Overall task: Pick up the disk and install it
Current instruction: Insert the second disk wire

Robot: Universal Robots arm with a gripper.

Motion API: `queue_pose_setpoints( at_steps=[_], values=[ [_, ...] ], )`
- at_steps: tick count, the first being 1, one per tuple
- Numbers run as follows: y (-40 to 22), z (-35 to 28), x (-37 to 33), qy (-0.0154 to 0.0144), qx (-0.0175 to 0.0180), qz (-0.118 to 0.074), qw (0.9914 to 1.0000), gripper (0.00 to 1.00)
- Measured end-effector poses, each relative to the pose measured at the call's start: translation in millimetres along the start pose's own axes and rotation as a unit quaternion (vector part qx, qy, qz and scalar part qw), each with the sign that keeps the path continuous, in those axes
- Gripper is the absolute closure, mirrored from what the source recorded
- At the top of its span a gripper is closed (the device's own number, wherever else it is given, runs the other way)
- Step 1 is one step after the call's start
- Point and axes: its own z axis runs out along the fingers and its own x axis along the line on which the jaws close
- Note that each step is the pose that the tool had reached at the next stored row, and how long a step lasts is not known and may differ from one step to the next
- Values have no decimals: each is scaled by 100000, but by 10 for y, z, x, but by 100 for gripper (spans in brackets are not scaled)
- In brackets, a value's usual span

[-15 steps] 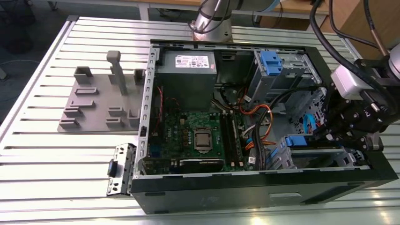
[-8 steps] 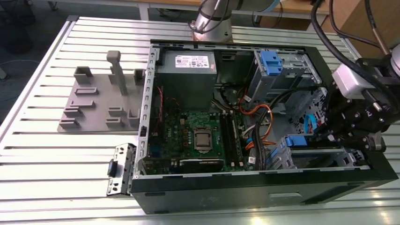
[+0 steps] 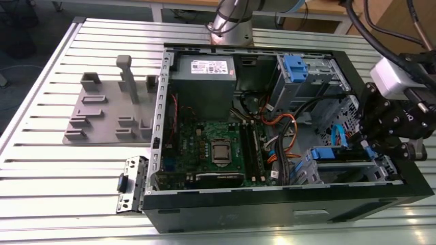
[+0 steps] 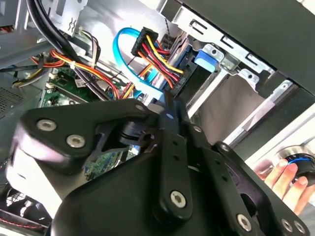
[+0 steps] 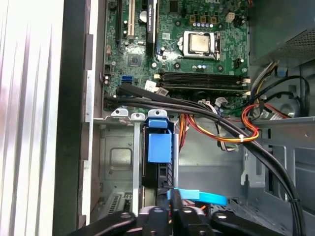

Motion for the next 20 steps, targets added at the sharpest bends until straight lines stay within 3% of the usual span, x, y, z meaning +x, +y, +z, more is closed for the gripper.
queue_pose_setpoints(
  at_steps=[2,8,12,17,20],
  values=[
    [-10,23,2,-154,-334,20,99999,90],
    [-54,71,8,-633,-1280,70,99990,90],
    [-86,99,18,-726,-1729,101,99982,90],
    [-105,131,28,-776,-2008,131,99977,90],
    [-106,110,23,-908,-2016,115,99975,90]
  ],
)
